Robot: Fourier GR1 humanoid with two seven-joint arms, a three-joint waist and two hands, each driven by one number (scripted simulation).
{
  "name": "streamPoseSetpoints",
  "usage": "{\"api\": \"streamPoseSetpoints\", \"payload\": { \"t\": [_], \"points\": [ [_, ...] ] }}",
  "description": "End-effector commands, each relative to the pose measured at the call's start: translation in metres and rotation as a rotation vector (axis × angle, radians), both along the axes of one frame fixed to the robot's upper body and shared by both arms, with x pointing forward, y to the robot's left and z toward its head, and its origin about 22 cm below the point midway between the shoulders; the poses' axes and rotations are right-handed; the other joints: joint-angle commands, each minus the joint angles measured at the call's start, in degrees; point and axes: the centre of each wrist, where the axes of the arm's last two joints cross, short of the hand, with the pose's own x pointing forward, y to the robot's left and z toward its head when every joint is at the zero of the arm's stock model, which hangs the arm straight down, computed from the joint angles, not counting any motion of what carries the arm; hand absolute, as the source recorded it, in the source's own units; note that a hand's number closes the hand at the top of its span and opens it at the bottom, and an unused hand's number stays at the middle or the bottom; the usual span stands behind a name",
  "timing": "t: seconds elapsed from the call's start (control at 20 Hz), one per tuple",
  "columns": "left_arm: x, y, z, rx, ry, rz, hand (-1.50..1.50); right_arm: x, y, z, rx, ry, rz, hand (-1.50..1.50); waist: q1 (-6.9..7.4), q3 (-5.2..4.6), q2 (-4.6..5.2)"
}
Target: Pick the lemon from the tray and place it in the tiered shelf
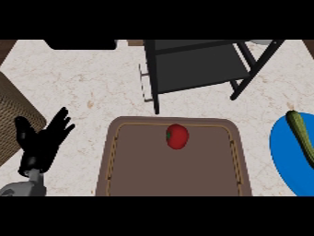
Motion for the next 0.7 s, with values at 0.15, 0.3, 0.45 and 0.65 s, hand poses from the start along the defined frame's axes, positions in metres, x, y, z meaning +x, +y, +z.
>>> {"api": "streamPoseSetpoints", "payload": {
  "t": [0.15, 0.3, 0.45, 0.65],
  "points": [
    [-0.003, 0.001, -0.01, -0.022, 0.042, 0.001, 0.0, -0.017, -0.091, 0.012, 0.163, -0.049, -0.186, -1.5, -0.39, -0.24, 0.21],
    [-0.007, -0.003, 0.002, -0.002, 0.04, 0.022, 0.0, -0.028, -0.132, 0.004, 0.191, -0.014, -0.17, -1.5, -0.45, -0.16, -0.06],
    [-0.003, 0.004, -0.005, -0.002, 0.029, 0.026, 0.0, -0.03, -0.162, -0.023, 0.198, 0.009, -0.139, -1.5, -0.48, -0.18, 0.15],
    [-0.01, -0.005, -0.015, 0.004, 0.037, 0.021, 0.0, -0.056, -0.205, 0.002, 0.171, -0.018, -0.104, -1.5, -0.18, -0.2, 0.2]
  ]
}}
